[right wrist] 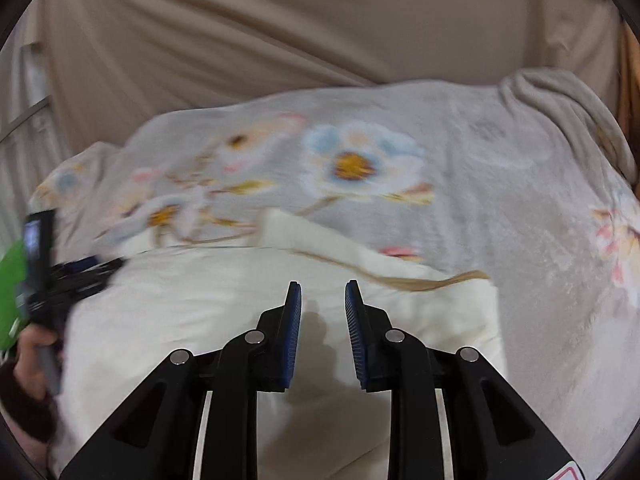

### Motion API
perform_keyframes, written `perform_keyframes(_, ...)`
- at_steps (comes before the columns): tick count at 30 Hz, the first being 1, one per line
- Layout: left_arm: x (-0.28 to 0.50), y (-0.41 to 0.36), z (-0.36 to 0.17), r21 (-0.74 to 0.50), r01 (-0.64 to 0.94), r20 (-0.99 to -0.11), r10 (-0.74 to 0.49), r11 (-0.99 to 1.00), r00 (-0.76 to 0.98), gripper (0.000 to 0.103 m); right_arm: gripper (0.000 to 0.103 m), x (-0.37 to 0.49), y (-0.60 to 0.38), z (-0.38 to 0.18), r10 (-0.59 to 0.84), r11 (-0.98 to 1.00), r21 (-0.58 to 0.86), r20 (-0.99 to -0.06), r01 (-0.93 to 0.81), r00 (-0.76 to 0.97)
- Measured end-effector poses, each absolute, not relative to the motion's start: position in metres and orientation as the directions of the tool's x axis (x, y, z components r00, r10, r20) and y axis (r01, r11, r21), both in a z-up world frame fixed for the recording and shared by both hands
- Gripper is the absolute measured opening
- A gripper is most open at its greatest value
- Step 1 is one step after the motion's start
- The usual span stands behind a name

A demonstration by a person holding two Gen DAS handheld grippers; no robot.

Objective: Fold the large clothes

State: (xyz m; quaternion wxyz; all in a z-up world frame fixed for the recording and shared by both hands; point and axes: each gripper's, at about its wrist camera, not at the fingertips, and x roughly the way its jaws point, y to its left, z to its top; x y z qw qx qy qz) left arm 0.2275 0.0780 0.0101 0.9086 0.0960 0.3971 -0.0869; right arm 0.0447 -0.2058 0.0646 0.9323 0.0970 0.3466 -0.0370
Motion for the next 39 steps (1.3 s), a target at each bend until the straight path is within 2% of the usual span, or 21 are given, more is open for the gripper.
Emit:
perform_keyframes(3, 0.225, 0.076, 0.012, 0.128, 0.224, -0.730, -0.061, 0.966, 0.681, 0.073, 0.023, 0.030, -0.152, 0.075, 0.061, 0.993, 0.118, -0.647, 0.021, 0.760)
perform_keyframes(5, 0.222, 0.076, 0.015, 0.132, 0.220, -0.728, -0.056, 0.967, 0.683, 0.073, 0.023, 0.032, -0.120, 0.068, 0.119, 0.992, 0.113, -0.673, -0.058, 0.730)
perform_keyframes(7, 0.214, 0.081, 0.022, 0.118, 0.216, -0.724, -0.065, 0.969, 0.687, 0.073, 0.022, 0.040, -0.097, 0.051, 0.111, 0.994, 0.067, -0.699, -0.090, 0.707)
perform_keyframes(10, 0.191, 0.092, 0.038, 0.072, 0.237, -0.710, -0.117, 0.969, 0.695, 0.075, 0.019, 0.061, -0.089, 0.021, 0.076, 0.996, 0.032, -0.731, -0.078, 0.678)
perform_keyframes(11, 0.182, 0.095, 0.043, 0.066, 0.250, -0.704, -0.132, 0.966, 0.698, 0.079, 0.016, 0.067, -0.091, 0.018, 0.079, 0.997, 0.044, -0.737, -0.069, 0.671)
perform_keyframes(14, 0.152, 0.104, 0.053, 0.085, 0.277, -0.681, -0.147, 0.957, 0.718, 0.085, 0.015, 0.082, -0.100, 0.023, 0.139, 0.988, 0.145, -0.744, -0.045, 0.654)
perform_keyframes(16, 0.140, 0.108, 0.051, 0.101, 0.277, -0.684, -0.135, 0.956, 0.717, 0.085, 0.015, 0.098, -0.103, 0.025, 0.145, 0.986, 0.166, -0.753, -0.027, 0.642)
perform_keyframes(24, 0.144, 0.113, 0.025, 0.073, 0.261, -0.722, -0.130, 0.962, 0.680, 0.088, 0.011, 0.156, -0.096, 0.008, 0.043, 0.997, 0.073, -0.801, 0.026, 0.597)
perform_keyframes(26, 0.149, 0.114, 0.024, 0.054, 0.257, -0.731, -0.137, 0.965, 0.669, 0.089, 0.012, 0.159, -0.099, 0.014, 0.062, 0.994, 0.103, -0.804, 0.036, 0.592)
perform_keyframes(27, 0.150, 0.115, 0.023, 0.045, 0.257, -0.735, -0.142, 0.965, 0.663, 0.089, 0.015, 0.156, -0.101, 0.020, 0.092, 0.989, 0.142, -0.794, 0.036, 0.601)
perform_keyframes(29, 0.149, 0.117, 0.021, 0.040, 0.262, -0.737, -0.149, 0.964, 0.660, 0.089, 0.015, 0.144, -0.097, 0.037, 0.170, 0.976, 0.220, -0.748, -0.001, 0.641)
perform_keyframes(31, 0.149, 0.116, 0.020, 0.044, 0.265, -0.735, -0.148, 0.963, 0.661, 0.090, 0.015, 0.142, -0.084, 0.045, 0.166, 0.981, 0.193, -0.737, -0.032, 0.655)
perform_keyframes(35, 0.149, 0.115, 0.020, 0.050, 0.266, -0.733, -0.145, 0.963, 0.665, 0.090, 0.013, 0.166, -0.065, 0.013, 0.103, 0.994, 0.101, -0.807, -0.037, 0.581)
perform_keyframes(39, 0.149, 0.116, 0.019, 0.049, 0.267, -0.737, -0.145, 0.963, 0.660, 0.090, 0.012, 0.171, -0.071, 0.014, 0.122, 0.990, 0.144, -0.804, -0.009, 0.582)
